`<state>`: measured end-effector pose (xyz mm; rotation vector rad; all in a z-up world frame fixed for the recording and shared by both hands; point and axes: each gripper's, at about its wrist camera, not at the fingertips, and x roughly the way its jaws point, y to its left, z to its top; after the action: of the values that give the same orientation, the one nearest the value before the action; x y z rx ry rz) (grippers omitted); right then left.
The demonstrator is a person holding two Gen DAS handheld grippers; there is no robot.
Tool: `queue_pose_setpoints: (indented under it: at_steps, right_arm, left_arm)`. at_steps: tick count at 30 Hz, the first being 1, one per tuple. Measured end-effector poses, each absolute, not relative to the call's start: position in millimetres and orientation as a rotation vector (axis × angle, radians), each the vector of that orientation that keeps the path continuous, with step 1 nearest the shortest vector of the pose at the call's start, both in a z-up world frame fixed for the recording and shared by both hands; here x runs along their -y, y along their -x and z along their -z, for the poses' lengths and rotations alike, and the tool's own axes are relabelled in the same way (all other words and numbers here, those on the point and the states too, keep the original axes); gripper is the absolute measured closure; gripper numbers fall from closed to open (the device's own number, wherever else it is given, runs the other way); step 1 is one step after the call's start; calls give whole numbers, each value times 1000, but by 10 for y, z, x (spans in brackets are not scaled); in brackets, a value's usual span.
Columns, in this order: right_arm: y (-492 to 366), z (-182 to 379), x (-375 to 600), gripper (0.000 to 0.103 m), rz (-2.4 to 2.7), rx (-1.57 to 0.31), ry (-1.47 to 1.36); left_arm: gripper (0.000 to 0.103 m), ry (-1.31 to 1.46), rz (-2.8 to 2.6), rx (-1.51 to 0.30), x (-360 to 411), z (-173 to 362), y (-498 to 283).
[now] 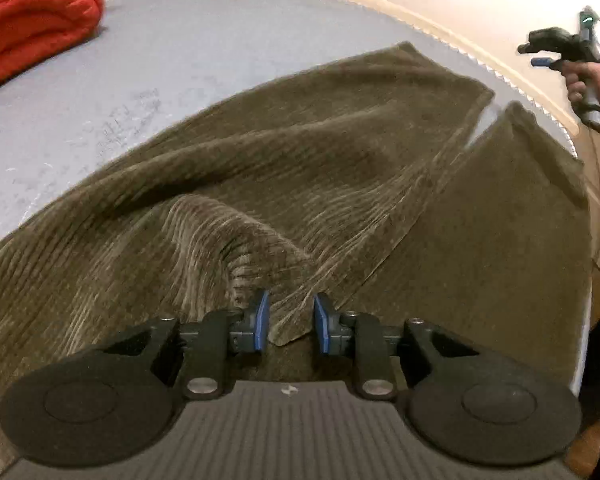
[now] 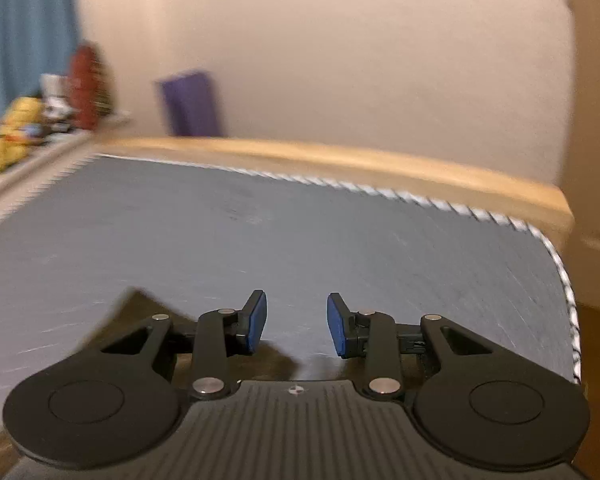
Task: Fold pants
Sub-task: 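Release the pants with both grippers, leaving them spread flat, then grasp the grey waistband with the left gripper while the right gripper grasps beside it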
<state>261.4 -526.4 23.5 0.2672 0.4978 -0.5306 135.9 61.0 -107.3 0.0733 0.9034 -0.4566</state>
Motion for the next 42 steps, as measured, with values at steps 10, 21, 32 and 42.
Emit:
queue_pose_setpoints:
  at_steps: [10,21,32,42]
  right_arm:
    - [-1386,-993,3655,49,-173,-385,-114]
    - [-121,-414,1852,56,-787,-475,126]
    - [925,283,661,68,-1100,-536,392]
    - [1290,643,171,40,-1315,-515,681]
  left_arm:
    - [75,125,138,-708,-1298,59,-365]
    - [75,290,-141,-698,-2447,331,573]
    - [75,348,-185,-777,-2859,718,185]
    - [38,479,-182,-859,-3106,1161,-201]
